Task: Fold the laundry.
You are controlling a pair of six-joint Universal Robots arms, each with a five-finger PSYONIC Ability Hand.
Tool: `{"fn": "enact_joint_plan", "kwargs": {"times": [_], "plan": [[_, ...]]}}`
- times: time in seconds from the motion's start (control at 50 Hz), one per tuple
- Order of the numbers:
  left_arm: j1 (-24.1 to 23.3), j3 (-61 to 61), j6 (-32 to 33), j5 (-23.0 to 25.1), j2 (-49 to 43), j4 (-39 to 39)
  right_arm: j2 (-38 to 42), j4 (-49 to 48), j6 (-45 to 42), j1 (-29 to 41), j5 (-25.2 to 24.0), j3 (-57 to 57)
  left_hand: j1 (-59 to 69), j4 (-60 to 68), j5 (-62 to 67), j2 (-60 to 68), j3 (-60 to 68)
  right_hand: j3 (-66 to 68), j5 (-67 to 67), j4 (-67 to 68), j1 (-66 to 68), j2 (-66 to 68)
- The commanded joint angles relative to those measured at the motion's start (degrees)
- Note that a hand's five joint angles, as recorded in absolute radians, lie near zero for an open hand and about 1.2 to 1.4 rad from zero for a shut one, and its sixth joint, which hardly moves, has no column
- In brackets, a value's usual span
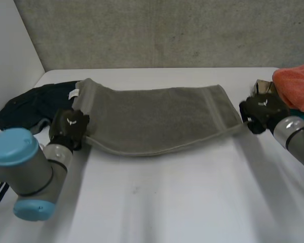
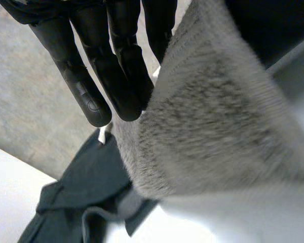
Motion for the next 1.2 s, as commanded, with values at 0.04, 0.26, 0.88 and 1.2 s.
{"fn": "enact_joint_plan", "kwargs": {"times": [0.04, 0.26, 0.88, 1.2], "plan": [[3.57, -3.91, 1.01, 0.45, 0.59, 7.57, 0.18, 0.56, -0.29, -3.65, -1.66, 1.23, -14.00, -16.03, -15.38, -16.04, -15.86, 11.51, 11.38, 11.06, 15.08, 12.13], [9.19, -7.86, 0.83, 3.61, 2.62, 6.79, -0.35, 1.44, -0.64, -2.69, -2.28, 2.89, -18.81, -20.84, -20.19, -20.85, -20.67, 11.51, 11.38, 11.06, 15.08, 12.13], [17.12, -15.71, 16.57, 22.25, 36.65, -54.50, -16.18, 49.28, -48.64, -16.94, -7.81, 12.84, 14.85, 12.82, 13.47, 12.81, 12.99, 11.51, 11.38, 11.06, 15.08, 12.13], [4.72, 13.56, 7.33, 6.44, 3.95, -24.69, 2.37, 11.39, -15.67, -4.54, -0.09, -7.82, 14.85, 12.82, 13.47, 12.81, 12.99, 11.51, 11.38, 11.06, 15.08, 12.13]]}}
